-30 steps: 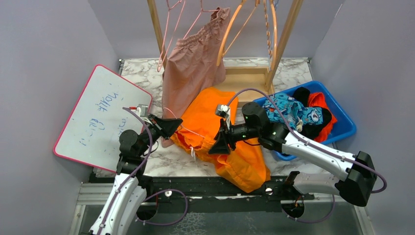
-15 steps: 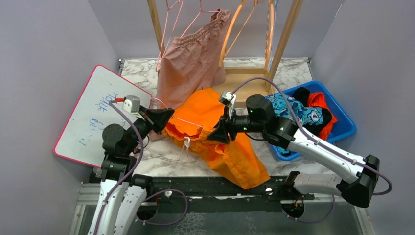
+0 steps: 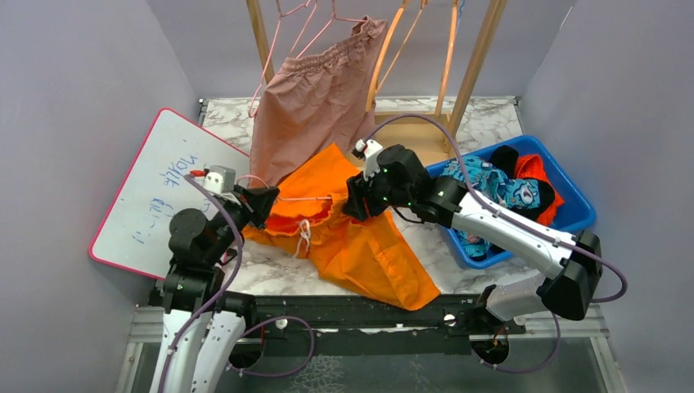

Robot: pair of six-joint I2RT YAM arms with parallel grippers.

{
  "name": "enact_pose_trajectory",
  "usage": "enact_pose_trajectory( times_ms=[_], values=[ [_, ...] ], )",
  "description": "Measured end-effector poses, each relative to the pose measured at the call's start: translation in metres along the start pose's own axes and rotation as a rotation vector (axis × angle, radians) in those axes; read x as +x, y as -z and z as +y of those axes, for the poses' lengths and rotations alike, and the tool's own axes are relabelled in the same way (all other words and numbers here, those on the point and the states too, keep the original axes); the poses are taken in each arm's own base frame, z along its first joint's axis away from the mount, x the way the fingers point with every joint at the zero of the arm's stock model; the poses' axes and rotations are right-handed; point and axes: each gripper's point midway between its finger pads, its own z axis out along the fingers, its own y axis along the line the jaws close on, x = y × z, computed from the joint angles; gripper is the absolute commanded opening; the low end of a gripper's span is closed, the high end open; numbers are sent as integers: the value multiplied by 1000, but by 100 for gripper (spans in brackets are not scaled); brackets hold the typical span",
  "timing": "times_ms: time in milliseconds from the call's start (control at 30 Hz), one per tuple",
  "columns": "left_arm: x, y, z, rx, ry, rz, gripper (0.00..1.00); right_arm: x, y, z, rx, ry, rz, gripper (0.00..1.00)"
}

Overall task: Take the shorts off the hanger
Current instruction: Remove the shorts from the clothes rod.

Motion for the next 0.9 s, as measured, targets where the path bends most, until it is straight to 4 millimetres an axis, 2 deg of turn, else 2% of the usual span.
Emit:
enact_pose_trajectory(
  times_ms=[67,133,200,267,467,567,733,900],
  values=[
    [32,0,10,-21,33,72,0,21,-8,-20,86,-35,60,59],
    [59,-1,18,-39,61,136,0,43,-10,-31,136,-58,119,60],
    [76,-1,24,-53,78,178,0,58,-8,-36,160,-72,161,62],
    [85,-1,28,-62,81,199,0,64,-6,-36,159,-76,174,63],
    [96,-4,33,-69,76,233,0,51,6,-17,61,-86,136,62],
    [98,-5,34,-70,76,239,0,39,10,-20,97,-98,103,62],
    [102,-5,34,-68,79,248,0,24,2,-14,117,-74,93,60],
    [104,-6,35,-68,84,258,0,39,-18,-1,84,-36,148,51]
  ],
)
